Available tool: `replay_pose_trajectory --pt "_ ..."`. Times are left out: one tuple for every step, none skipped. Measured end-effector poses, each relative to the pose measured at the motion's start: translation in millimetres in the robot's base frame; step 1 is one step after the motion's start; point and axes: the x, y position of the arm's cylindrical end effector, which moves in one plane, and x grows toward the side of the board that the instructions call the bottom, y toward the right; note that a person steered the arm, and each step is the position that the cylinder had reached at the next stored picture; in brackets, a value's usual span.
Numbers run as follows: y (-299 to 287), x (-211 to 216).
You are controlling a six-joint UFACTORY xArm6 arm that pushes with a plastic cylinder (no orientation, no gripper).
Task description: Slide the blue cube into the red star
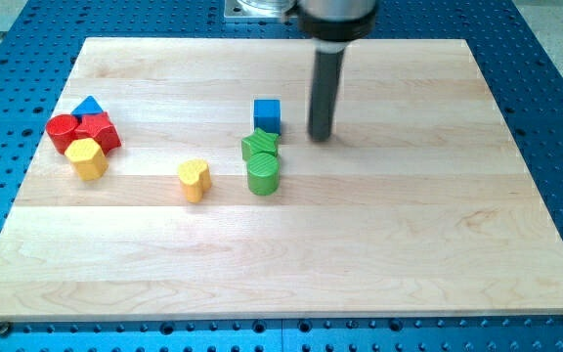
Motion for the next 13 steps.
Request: replay_pose_trajectory --pt "-52.4 4.4" --pt "-6.2 3.7" --pt "30.0 -7.9" --pt "-6.8 -15.8" --pt "-53.5 -11.6" --pt "-22.4 -18.5" --pt "-29.0 -42.3" --pt "-84.8 -29.3" --pt "-158.0 4.1" --pt "-146.0 7.3" --pt "-163.2 4.1" --pt "-178.9 3.9" --pt "-90.0 -11.1"
